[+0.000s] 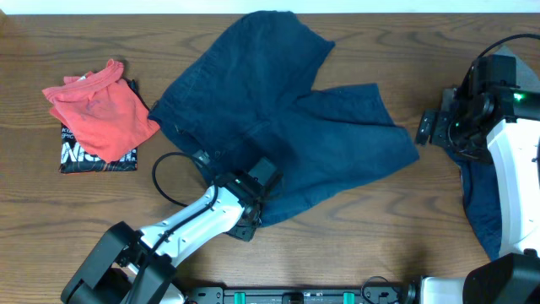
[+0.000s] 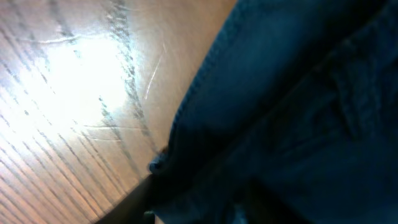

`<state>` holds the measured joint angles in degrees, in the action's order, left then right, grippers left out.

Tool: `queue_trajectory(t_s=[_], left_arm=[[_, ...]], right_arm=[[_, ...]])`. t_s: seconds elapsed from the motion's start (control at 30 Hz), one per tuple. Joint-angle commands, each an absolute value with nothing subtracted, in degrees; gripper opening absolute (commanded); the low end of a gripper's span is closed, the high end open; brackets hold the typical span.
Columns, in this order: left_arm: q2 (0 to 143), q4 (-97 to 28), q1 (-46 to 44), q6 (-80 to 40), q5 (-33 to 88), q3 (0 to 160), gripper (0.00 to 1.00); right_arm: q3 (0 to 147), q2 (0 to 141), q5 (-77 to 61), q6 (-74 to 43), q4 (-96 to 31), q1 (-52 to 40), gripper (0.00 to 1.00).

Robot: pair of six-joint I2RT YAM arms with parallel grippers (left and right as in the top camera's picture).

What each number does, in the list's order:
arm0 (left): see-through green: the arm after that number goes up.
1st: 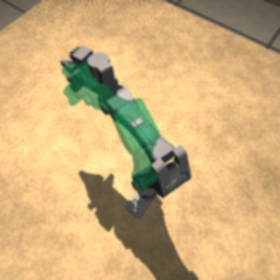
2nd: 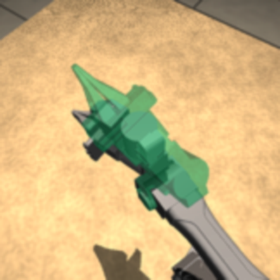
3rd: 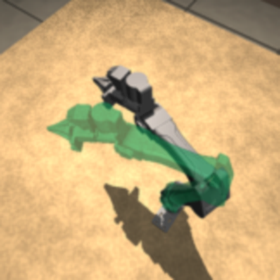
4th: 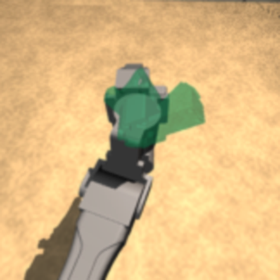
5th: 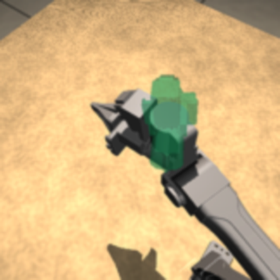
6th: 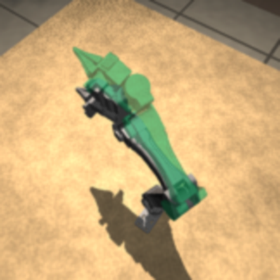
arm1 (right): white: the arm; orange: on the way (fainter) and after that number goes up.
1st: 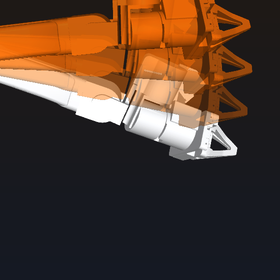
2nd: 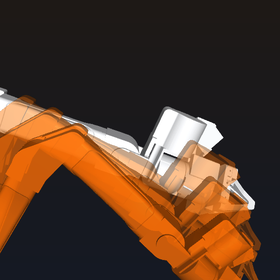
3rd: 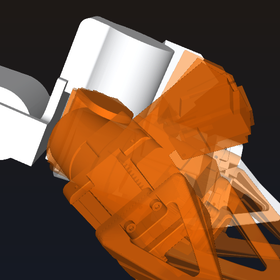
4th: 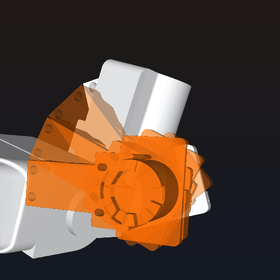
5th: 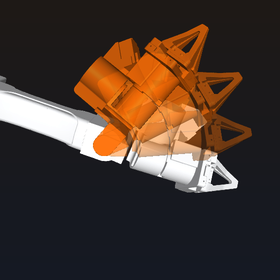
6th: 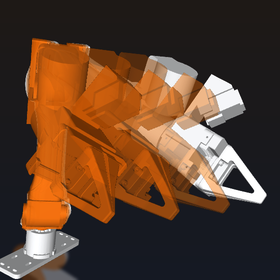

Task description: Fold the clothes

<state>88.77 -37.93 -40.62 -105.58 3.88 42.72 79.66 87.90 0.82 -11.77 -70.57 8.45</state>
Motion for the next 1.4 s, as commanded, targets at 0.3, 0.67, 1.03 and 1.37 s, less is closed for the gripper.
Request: queue_trajectory(t_s=[0.3, 0.67, 1.03, 1.37], left_arm=[[86.7, -46.2, -40.1, -95.5, 2.2, 42.1, 0.06], [78.9, -52.0, -38.6, -88.8, -3.1, 42.1, 0.06], [75.6, -54.0, -38.6, -83.5, -4.1, 42.1, 0.06], [65.7, -65.7, -38.9, -77.5, -3.6, 47.3, 0.06]], right_arm=[[66.9, 88.0, -13.6, -12.6, -68.1, 7.6, 0.99], [44.2, 88.0, -18.4, -22.5, -49.4, 3.3, 0.99], [38.8, 87.7, -18.3, -26.1, -37.1, 3.3, 0.01], [51.8, 76.1, -16.2, -20.8, -52.9, 3.9, 0.01]])
